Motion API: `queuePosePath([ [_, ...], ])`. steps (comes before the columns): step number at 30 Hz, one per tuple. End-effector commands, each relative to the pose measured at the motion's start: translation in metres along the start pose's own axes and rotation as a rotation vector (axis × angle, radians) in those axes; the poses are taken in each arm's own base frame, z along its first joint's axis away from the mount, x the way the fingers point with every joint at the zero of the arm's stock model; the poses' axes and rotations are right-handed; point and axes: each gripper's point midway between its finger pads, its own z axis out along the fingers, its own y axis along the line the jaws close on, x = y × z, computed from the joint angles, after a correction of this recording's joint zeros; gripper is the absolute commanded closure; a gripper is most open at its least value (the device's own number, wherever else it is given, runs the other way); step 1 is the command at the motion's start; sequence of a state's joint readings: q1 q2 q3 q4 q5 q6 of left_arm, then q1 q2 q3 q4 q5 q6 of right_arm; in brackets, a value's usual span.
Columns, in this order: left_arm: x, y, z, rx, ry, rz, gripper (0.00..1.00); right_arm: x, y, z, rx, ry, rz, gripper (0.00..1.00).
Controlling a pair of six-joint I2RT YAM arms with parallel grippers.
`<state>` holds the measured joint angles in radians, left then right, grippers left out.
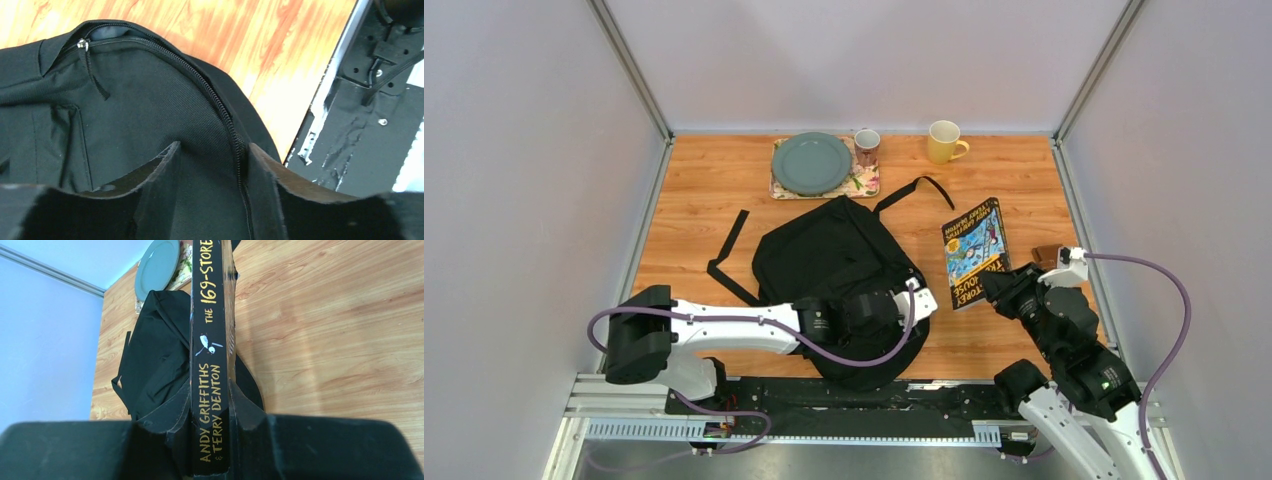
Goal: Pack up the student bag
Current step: Place the book in the student bag.
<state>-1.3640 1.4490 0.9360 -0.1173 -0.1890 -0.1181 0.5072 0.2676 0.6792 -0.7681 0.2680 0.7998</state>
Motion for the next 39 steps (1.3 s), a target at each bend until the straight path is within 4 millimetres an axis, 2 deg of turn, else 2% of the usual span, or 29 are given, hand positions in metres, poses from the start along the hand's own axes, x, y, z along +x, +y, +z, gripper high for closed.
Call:
queuePosePath([
  [1, -0.018, 0.012, 0.001, -0.08, -0.036, 0.008, 0.47, -0.015, 0.017, -0.001, -0.063, -0.052, 0.034, 1.0],
  [2, -0.018, 0.012, 0.0, -0.085, -0.036, 0.009, 0.54, -0.015, 0.017, -0.002, -0.064, -0.053, 0.031, 1.0],
  [4, -0.018, 0.013, -0.001, -0.088, -0.035, 0.011, 0.61, -0.014, 0.016, -0.001, -0.059, -0.053, 0.03, 1.0],
  [5, -0.018, 0.013, -0.002, -0.087, -0.035, 0.012, 0.7, -0.015, 0.016, -0.001, -0.058, -0.058, 0.032, 1.0],
  [7, -0.021, 0.012, -0.003, -0.079, -0.043, 0.008, 0.74, -0.014, 0.015, 0.0, -0.052, -0.053, 0.033, 1.0],
  [8, -0.021, 0.01, -0.003, -0.073, -0.043, 0.008, 0.83, -0.013, 0.015, 0.0, -0.056, -0.046, 0.03, 1.0],
  [10, -0.022, 0.011, -0.006, -0.076, -0.043, 0.005, 0.91, -0.011, 0.016, 0.0, -0.056, -0.034, 0.026, 1.0],
  [11, -0.025, 0.014, -0.008, -0.084, -0.049, 0.006, 0.98, -0.011, 0.017, -0.001, -0.057, -0.028, 0.025, 1.0],
  [12, -0.024, 0.02, -0.011, -0.12, -0.038, 0.009, 1.0, -0.01, 0.016, -0.001, -0.049, -0.019, 0.022, 1.0],
  [15, -0.034, 0.038, -0.024, -0.203, -0.043, 0.042, 1.0, -0.01, 0.018, -0.009, -0.048, 0.004, 0.013, 1.0],
  [17, -0.051, 0.052, -0.036, -0.246, -0.072, 0.049, 1.0, -0.014, 0.026, -0.018, -0.076, 0.022, 0.011, 1.0],
  [19, -0.056, 0.06, -0.045, -0.238, -0.062, 0.032, 1.0, -0.011, 0.026, -0.028, -0.066, 0.067, -0.003, 1.0],
  [20, -0.063, 0.072, -0.049, -0.249, -0.071, -0.001, 1.0, -0.013, 0.035, -0.035, -0.093, 0.087, -0.006, 1.0],
  [22, -0.068, 0.082, -0.059, -0.254, -0.084, -0.025, 1.0, -0.008, 0.038, -0.042, -0.104, 0.135, -0.014, 1.0],
  [23, -0.071, 0.092, -0.064, -0.274, -0.095, -0.034, 1.0, -0.008, 0.049, -0.05, -0.148, 0.164, -0.007, 1.0],
  [26, -0.082, 0.109, -0.079, -0.313, -0.131, -0.057, 1.0, 0.002, 0.063, -0.067, -0.231, 0.249, -0.002, 1.0],
  [28, -0.085, 0.113, -0.084, -0.324, -0.128, -0.064, 1.0, 0.008, 0.066, -0.081, -0.249, 0.308, 0.004, 1.0],
  [32, -0.092, 0.118, -0.088, -0.338, -0.14, -0.06, 1.0, 0.045, 0.084, -0.108, -0.373, 0.559, 0.073, 1.0],
  [36, -0.101, 0.121, -0.089, -0.349, -0.158, -0.077, 1.0, 0.054, 0.086, -0.13, -0.426, 0.63, 0.107, 1.0],
  [39, -0.108, 0.121, -0.09, -0.353, -0.173, -0.078, 1.0, 0.068, 0.09, -0.143, -0.472, 0.736, 0.134, 1.0],
])
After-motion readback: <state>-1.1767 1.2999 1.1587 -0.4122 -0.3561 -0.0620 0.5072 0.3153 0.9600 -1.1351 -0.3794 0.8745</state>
